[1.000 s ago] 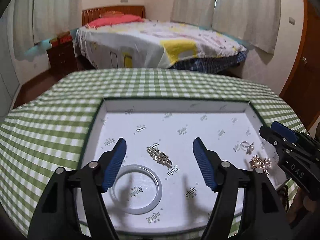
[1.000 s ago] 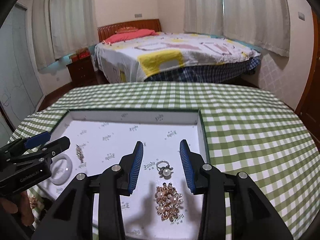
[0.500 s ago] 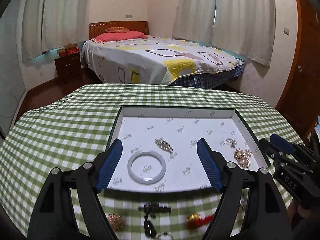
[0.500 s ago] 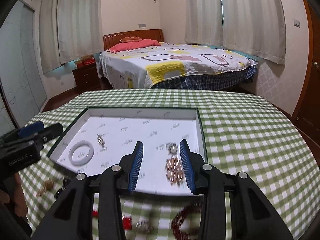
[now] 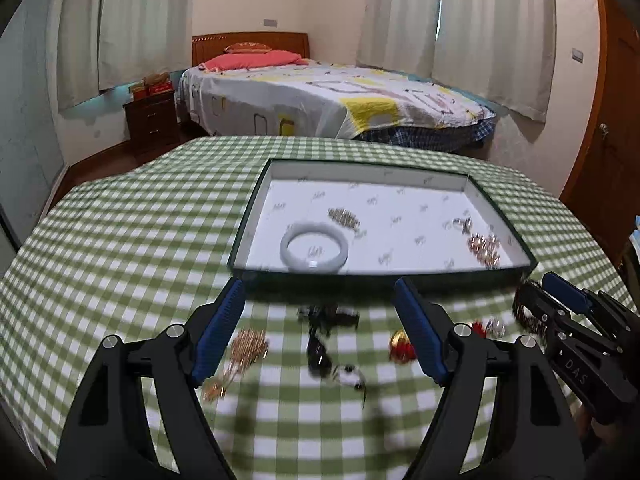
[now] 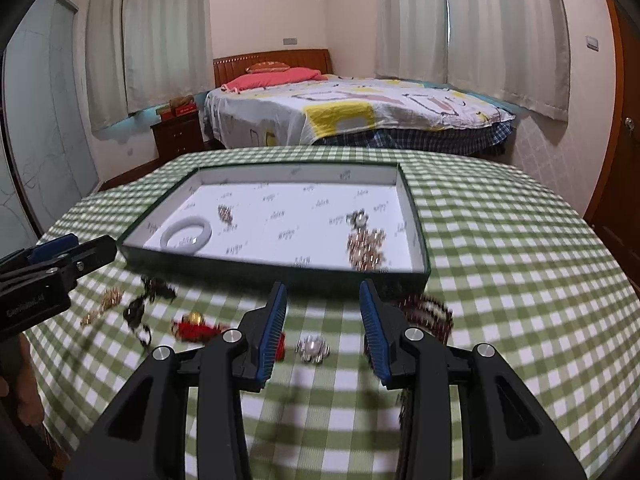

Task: Organize jewelry
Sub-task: 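Withdraw both open tools from the box back over the table, then move the right tool to the red knot charm while the left tool approaches the black beaded pendant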

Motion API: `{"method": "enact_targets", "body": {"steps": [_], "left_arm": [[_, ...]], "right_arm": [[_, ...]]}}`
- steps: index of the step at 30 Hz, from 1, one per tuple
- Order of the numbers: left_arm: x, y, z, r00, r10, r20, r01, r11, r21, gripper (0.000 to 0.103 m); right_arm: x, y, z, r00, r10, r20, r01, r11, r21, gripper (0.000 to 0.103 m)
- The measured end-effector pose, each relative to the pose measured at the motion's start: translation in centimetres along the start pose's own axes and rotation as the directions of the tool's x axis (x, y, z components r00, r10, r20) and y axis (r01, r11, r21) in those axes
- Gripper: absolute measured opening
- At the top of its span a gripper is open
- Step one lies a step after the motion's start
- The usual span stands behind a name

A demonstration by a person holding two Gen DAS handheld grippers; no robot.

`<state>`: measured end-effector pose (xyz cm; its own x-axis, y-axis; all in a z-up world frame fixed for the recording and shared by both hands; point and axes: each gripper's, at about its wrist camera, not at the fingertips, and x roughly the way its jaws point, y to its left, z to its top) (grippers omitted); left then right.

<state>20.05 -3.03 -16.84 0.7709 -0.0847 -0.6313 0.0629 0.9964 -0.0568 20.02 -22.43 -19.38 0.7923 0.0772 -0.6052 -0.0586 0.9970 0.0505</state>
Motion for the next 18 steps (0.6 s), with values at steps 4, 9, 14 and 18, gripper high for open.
{"method": "enact_targets", "body": {"steps": [4, 9, 14, 18], "left_arm": [[-0.8, 0.8, -1.1, 1.000, 0.015, -0.013, -0.015, 1.000, -0.015, 0.075], [-1.3, 2.0, -1.8, 0.999, 0.032, -0.020, -0.033, 0.999, -0.032, 0.075], [-1.1, 2.9, -2.0, 0.998, 0.043, -0.034, -0.045, 0.998, -0.051, 0.075], [-1.0, 3.4, -1.9, 0.998, 0.050, -0.035, -0.052, 0.997, -0.058, 0.075]], "right_arm": [[0.0, 0.2, -1.1, 1.000, -0.003, -0.015, 0.003, 1.000, -0.001, 0.039], [0.3, 0.1, -1.5, 1.000, -0.009, -0.026, 0.010, 1.000, 0.006, 0.039], [0.6, 0.3, -1.6, 0.999, -0.003, -0.036, 0.004, 1.000, 0.007, 0.039], [0.9, 1.3, -1.5, 0.999, 0.016, -0.042, -0.016, 1.000, -0.010, 0.039]]}}
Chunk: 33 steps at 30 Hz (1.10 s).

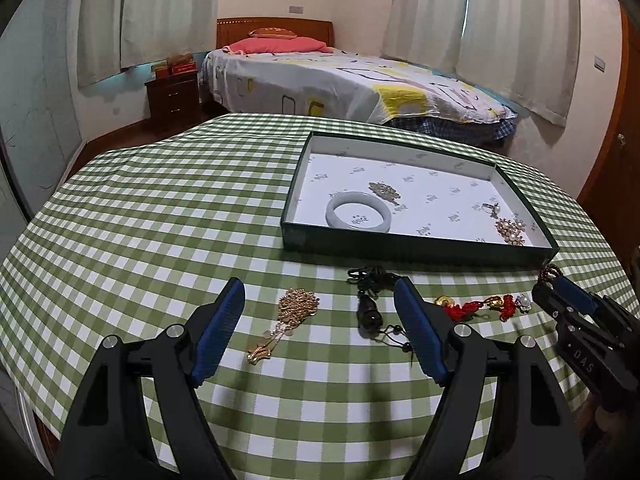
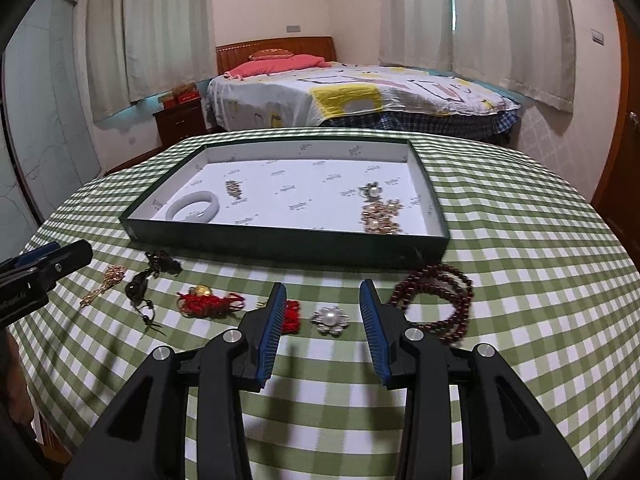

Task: Organize jewelry
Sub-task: 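Move the right tool to the red knot charm while the left tool approaches the black beaded pendant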

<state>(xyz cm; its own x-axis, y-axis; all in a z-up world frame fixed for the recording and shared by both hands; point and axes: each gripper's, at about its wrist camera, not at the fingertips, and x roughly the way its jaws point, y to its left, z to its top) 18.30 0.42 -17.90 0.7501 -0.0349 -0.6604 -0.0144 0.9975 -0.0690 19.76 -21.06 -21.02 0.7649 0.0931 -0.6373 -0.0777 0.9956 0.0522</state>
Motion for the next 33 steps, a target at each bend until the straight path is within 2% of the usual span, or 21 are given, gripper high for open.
{"method": "enact_targets", "body": {"steps": [8, 19, 24, 28, 33], "left_arm": [[0.2, 1.3, -0.2, 1.000, 0.025, -0.014, -0.026, 1.000, -0.018, 0.075], [0.6, 2.6, -0.4, 0.999, 0.035, -0.033, -0.036, 0.998, -0.051, 0.075], [0.8, 2.4, -0.6, 0.999, 0.033, -0.042, -0.035, 0.998, -0.045, 0.075], [1.1, 2.2, -0.8, 0.998, 0.030, -0.051, -0.032, 0.999, -0.040, 0.075], [1.6, 2.2, -1.2, 0.997, 0.026, -0.073, -0.029, 0.999, -0.045, 0.075]], "right_arm": [[1.6, 2.2, 0.1, 0.997, 0.028, -0.067, -0.030, 0.999, -0.040, 0.038], [3.0, 2.4, -0.1, 0.988, 0.031, -0.149, -0.037, 0.999, -0.038, 0.037], [3.5, 2.2, -0.1, 0.983, 0.042, -0.177, -0.047, 0.998, -0.028, 0.030], [3.6, 2.1, -0.1, 0.982, 0.054, -0.180, -0.059, 0.998, -0.021, 0.017], [3.4, 2.1, -0.1, 0.984, 0.064, -0.169, -0.068, 0.998, -0.016, 0.015]]}}
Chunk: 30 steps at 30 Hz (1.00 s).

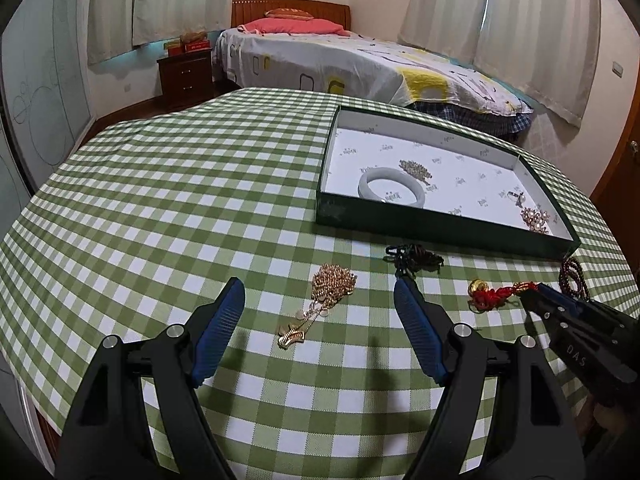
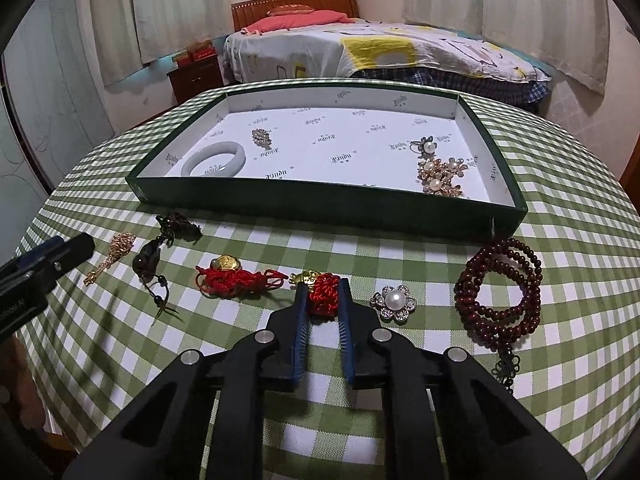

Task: Organize jewelry
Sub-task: 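Move the right tool to the red knot charm while the left tool approaches the black beaded pendant, then close the right tool on the red knot while the left tool grasps the gold chain necklace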

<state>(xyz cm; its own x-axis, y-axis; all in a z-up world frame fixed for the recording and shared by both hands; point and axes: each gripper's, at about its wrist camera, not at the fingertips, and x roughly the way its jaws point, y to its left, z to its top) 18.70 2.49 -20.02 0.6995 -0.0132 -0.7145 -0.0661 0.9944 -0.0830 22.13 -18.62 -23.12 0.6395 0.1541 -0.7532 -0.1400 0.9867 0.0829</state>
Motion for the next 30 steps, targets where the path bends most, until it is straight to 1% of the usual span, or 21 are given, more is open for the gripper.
{"method": "enact_targets", "body": {"steps": [5, 11, 14, 16, 19, 23, 27, 29, 30], "left_arm": [[0.3, -0.4, -0.2, 1.000, 0.002, -0.001, -0.002, 1.000, 0.011, 0.075], [1.6, -0.9, 0.0, 1.000, 0.009, -0.011, -0.008, 0.999, 0.032, 0.074], [2.3, -1.0, 0.2, 1.000, 0.013, -0.022, -0.012, 0.999, 0.042, 0.067], [3.1, -1.1, 0.3, 0.999, 0.016, -0.044, -0.014, 0.999, 0.047, 0.059], [3.8, -1.1, 0.2, 0.998, 0.014, -0.069, -0.011, 0.999, 0.049, 0.051], [4.1, -1.3, 0.1, 0.997, 0.013, -0.076, -0.009, 0.998, 0.059, 0.047], [4.1, -1.5, 0.0, 0.997, 0.013, -0.076, -0.008, 0.998, 0.067, 0.040], [4.0, -1.5, 0.0, 0.997, 0.010, -0.075, -0.004, 0.997, 0.073, 0.033], [4.0, -1.6, 0.0, 0.997, 0.008, -0.074, -0.003, 0.997, 0.075, 0.027]], "right_arm": [[-1.4, -0.7, 0.1, 0.999, -0.015, 0.052, 0.014, 1.000, 0.005, 0.014], [-2.7, -2.6, 0.2, 0.996, -0.024, 0.086, 0.021, 0.999, 0.043, 0.014], [-2.9, -3.4, 0.3, 0.995, -0.033, 0.095, 0.027, 0.998, 0.057, 0.014], [-3.1, -3.9, 0.2, 0.994, -0.033, 0.099, 0.026, 0.997, 0.068, 0.014], [-3.4, -4.3, 0.0, 0.994, -0.032, 0.106, 0.023, 0.997, 0.079, 0.014], [-3.7, -4.8, -0.3, 0.993, -0.030, 0.112, 0.020, 0.996, 0.088, 0.014], [-3.8, -4.9, -0.7, 0.994, -0.026, 0.109, 0.016, 0.995, 0.094, 0.014], [-3.7, -4.8, -0.7, 0.994, -0.025, 0.107, 0.015, 0.996, 0.092, 0.014], [-3.7, -4.7, -0.7, 0.994, -0.025, 0.107, 0.015, 0.996, 0.091, 0.014]]}}
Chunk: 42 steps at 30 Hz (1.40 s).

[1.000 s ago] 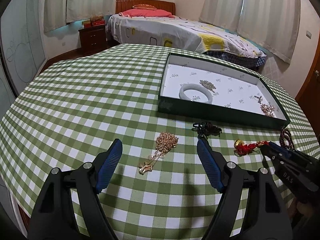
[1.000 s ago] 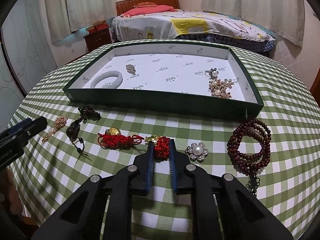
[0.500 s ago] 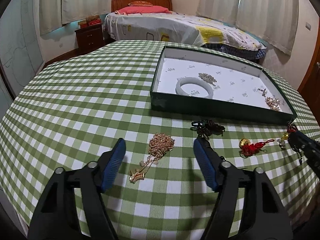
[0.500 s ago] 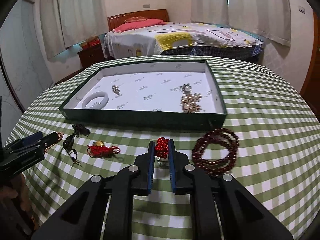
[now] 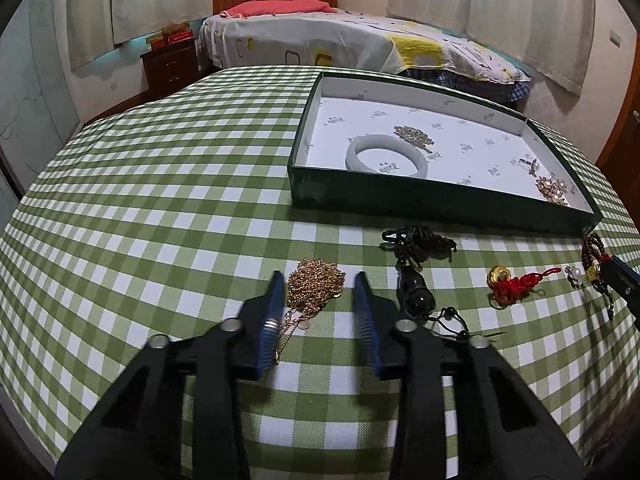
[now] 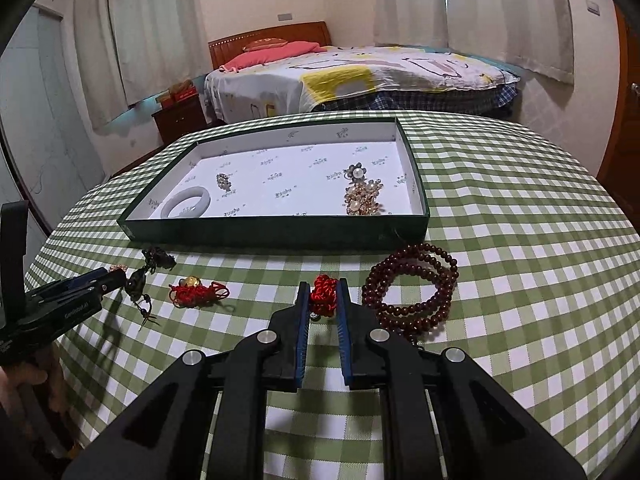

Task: Organize jewelry
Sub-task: 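Close the right tool on the red knot while the left tool grasps the gold chain necklace, then carry the gold chain and red knot over the box and open both tools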

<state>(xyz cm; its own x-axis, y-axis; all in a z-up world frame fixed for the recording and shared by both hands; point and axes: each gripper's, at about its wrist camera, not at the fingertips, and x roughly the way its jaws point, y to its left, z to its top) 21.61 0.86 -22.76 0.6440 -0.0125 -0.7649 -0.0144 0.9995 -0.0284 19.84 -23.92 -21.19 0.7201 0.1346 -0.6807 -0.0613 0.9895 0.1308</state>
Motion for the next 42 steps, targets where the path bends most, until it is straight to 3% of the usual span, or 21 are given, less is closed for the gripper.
{"method": "enact_targets", "body": {"steps": [6, 28, 36, 42], "left_arm": [[-0.2, 0.1, -0.1, 0.999, -0.030, 0.012, 0.030, 1.000, -0.001, 0.014], [-2.3, 0.3, -0.1, 0.995, -0.045, 0.092, 0.046, 0.999, -0.006, 0.012], [-5.6, -0.2, 2.3, 0.982, -0.077, 0.174, 0.079, 0.997, -0.010, 0.012], [-8.0, -1.1, 5.6, 0.957, -0.122, 0.264, 0.125, 0.992, 0.005, 0.012]], "right_arm": [[-0.1, 0.3, -0.1, 1.000, 0.002, 0.002, -0.002, 1.000, -0.007, 0.014], [-1.0, 0.3, 0.1, 1.000, 0.003, 0.031, -0.002, 1.000, -0.007, 0.014], [-2.1, 0.6, 2.0, 0.996, 0.010, 0.084, -0.009, 1.000, -0.017, 0.014], [-3.2, 0.8, 4.9, 0.987, 0.012, 0.161, -0.006, 0.999, -0.036, 0.014]]}}
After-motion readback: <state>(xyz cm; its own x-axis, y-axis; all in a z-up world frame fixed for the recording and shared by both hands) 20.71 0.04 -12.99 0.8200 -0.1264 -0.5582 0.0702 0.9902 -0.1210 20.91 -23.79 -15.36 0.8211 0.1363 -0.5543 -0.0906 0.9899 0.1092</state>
